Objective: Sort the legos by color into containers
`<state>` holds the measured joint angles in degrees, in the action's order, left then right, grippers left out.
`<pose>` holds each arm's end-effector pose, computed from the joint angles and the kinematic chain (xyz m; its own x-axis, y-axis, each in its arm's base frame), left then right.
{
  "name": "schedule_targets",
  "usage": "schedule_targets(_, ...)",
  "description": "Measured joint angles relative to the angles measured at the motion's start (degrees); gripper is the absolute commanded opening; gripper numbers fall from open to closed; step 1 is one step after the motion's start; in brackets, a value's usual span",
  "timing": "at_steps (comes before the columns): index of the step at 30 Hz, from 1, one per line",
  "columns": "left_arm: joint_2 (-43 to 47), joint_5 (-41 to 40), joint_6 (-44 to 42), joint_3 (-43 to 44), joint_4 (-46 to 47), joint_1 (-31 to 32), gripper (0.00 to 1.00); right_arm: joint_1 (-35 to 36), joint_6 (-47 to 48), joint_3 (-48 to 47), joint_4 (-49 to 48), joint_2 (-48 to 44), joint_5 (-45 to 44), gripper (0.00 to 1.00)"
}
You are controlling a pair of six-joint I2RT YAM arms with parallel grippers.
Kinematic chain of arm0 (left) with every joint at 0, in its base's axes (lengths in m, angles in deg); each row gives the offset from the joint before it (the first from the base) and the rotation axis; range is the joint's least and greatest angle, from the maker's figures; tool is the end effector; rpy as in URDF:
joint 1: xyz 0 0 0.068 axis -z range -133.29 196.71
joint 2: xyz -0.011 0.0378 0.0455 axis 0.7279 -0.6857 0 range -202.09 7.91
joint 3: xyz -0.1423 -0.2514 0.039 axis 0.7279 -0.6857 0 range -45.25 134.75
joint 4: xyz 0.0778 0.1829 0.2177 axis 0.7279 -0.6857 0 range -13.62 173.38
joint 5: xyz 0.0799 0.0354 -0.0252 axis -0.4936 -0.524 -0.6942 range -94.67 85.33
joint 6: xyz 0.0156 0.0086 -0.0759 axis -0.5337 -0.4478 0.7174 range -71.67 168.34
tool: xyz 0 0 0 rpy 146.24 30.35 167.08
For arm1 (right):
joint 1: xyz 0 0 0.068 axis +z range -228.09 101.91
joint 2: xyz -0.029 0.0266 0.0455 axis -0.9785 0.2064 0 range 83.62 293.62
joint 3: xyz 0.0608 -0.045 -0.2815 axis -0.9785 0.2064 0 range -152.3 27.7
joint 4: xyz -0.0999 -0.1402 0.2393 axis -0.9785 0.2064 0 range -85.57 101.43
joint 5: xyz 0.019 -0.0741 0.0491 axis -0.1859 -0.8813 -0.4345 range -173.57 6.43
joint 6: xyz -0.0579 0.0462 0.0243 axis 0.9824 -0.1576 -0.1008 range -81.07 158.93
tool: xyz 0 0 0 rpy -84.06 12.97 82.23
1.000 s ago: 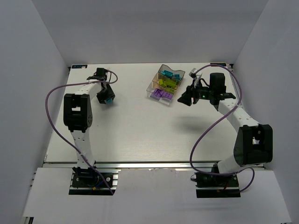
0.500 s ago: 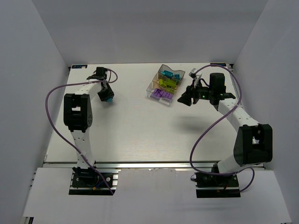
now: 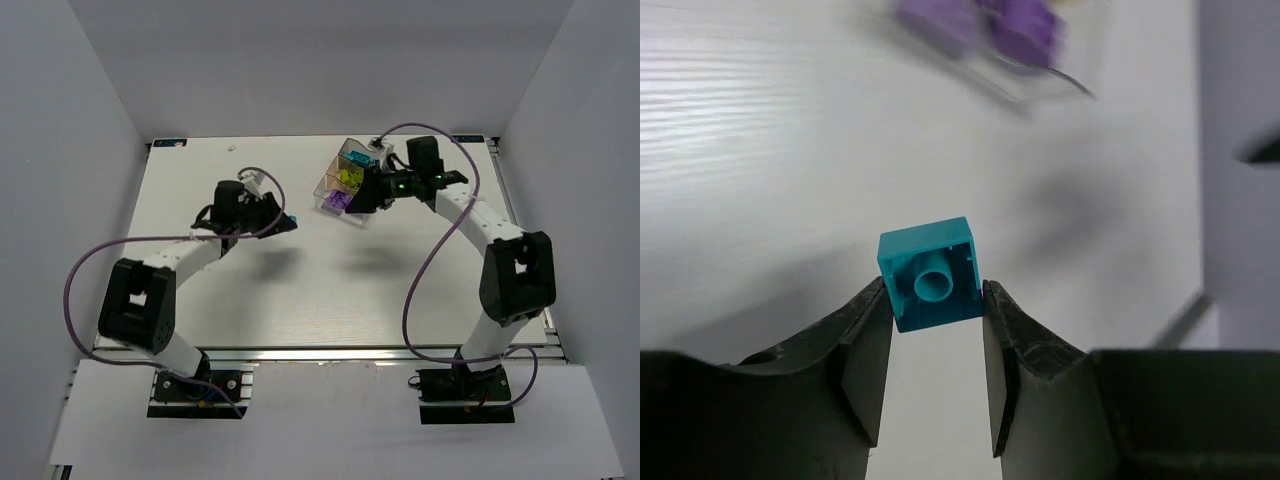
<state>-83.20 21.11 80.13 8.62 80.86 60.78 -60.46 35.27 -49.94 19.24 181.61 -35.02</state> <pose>0.3693 -0.1224 0.1891 -0.8135 -0.2853 -0.5068 0.1349 0.7551 -0.6415 0.4038 0.1807 0.2847 -0.5978 -0.1455 -0.7884 -0.7479 0.4555 0.4830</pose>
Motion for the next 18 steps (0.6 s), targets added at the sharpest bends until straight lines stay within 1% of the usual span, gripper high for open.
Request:
schedule_targets(2, 3.89, 2.69, 1.03, -4.48, 6.36, 3.69, 0.08, 2.45, -3.69, -2.03, 1.99, 2.43, -0.17, 0.60)
schedule_targets(4, 6.71, 4.76, 2.19, -8.55, 12.09, 6.34, 0.08, 4.85, -7.17, -4.39, 4.57, 5.14, -0.31, 0.66)
schedule_targets(7, 9.27, 5.53, 3.13, -13.57, 18.53, 8.26, 0.08, 7.48, -11.65, -6.75, 6.84, 8.33, -0.24, 0.74)
schedule_targets(9, 10.51, 5.55, 2.91, -15.69, 21.05, 9.31, 0.08, 8.28, -14.08, -6.82, 8.28, 8.90, -0.17, 0.75)
schedule_targets(12, 12.35, 5.11, 0.15, -16.65, 22.23, 10.86, 0.06, 8.37, -16.39, -6.82, 9.20, 8.94, -0.07, 0.74)
schedule_targets(18, 14.49, 3.39, -8.17, -16.63, 21.59, 13.33, 0.05, 9.40, -19.02, -6.82, 9.77, 8.94, 0.02, 0.72)
